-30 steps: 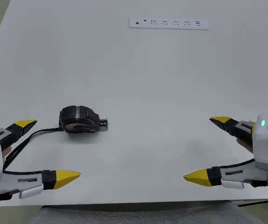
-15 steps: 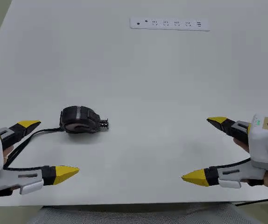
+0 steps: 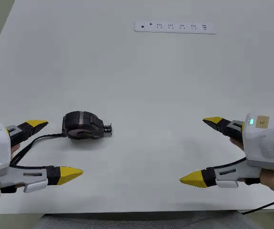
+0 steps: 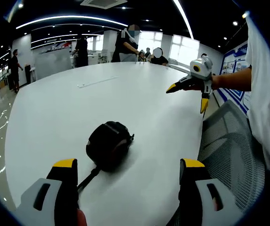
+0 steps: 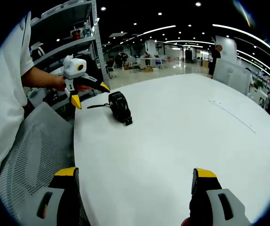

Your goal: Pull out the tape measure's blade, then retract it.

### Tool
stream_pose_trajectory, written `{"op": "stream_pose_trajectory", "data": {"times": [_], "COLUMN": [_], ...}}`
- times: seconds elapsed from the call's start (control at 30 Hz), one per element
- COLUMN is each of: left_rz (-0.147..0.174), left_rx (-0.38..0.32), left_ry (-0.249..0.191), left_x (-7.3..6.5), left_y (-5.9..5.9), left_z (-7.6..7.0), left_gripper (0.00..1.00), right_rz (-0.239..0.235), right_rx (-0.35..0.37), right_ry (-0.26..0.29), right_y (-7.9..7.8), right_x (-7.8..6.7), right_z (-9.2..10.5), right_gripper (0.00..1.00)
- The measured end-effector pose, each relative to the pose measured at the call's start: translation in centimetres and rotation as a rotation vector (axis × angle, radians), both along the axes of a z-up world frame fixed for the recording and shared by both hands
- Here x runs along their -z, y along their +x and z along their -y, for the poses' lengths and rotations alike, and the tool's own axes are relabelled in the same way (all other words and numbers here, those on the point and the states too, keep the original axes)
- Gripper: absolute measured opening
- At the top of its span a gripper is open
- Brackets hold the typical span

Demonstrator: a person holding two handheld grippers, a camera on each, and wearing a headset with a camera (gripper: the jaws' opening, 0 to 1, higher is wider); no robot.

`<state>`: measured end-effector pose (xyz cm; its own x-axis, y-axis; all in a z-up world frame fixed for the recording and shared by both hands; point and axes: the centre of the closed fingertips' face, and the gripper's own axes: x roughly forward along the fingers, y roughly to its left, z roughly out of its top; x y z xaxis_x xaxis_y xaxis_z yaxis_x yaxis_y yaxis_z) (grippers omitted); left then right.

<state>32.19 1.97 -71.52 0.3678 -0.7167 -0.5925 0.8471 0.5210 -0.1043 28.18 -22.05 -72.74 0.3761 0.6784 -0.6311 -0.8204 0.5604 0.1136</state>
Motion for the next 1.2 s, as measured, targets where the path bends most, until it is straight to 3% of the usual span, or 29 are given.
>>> {"op": "stream_pose_trajectory", "data": {"times": [0.47, 0.67, 0.73, 0.8, 0.87, 1.2], "left_rz": [0.008, 0.011, 0.008, -0.015, 0.0, -0.017], "left_rx": [0.105, 0.163, 0.183, 0.193, 0.207, 0.257], "left_ry": [0.044, 0.086, 0.097, 0.082, 0.11, 0.151], "left_x": [0.7, 1.4, 1.5, 1.5, 1.9, 2.8], "left_y": [1.8, 2.3, 2.5, 2.5, 2.9, 3.6], "left_z": [0.5, 0.6, 0.7, 0.8, 0.7, 0.7], "left_gripper": [0.82, 0.8, 0.79, 0.78, 0.77, 0.68], "right_rz": [0.0, -0.003, -0.002, 0.0, 0.005, 0.014], "right_rx": [-0.077, -0.111, -0.12, -0.128, -0.134, -0.146], "right_ry": [-0.002, -0.013, -0.011, -0.014, -0.014, -0.001], "right_y": [1.6, 2.0, 2.2, 2.4, 2.6, 3.6], "right_x": [0.5, 0.9, 0.8, 0.8, 0.8, 0.6], "right_z": [-2.0, -2.7, -3.0, -3.3, -3.6, -4.7], "right_gripper": [0.98, 0.97, 0.97, 0.97, 0.96, 0.96]}}
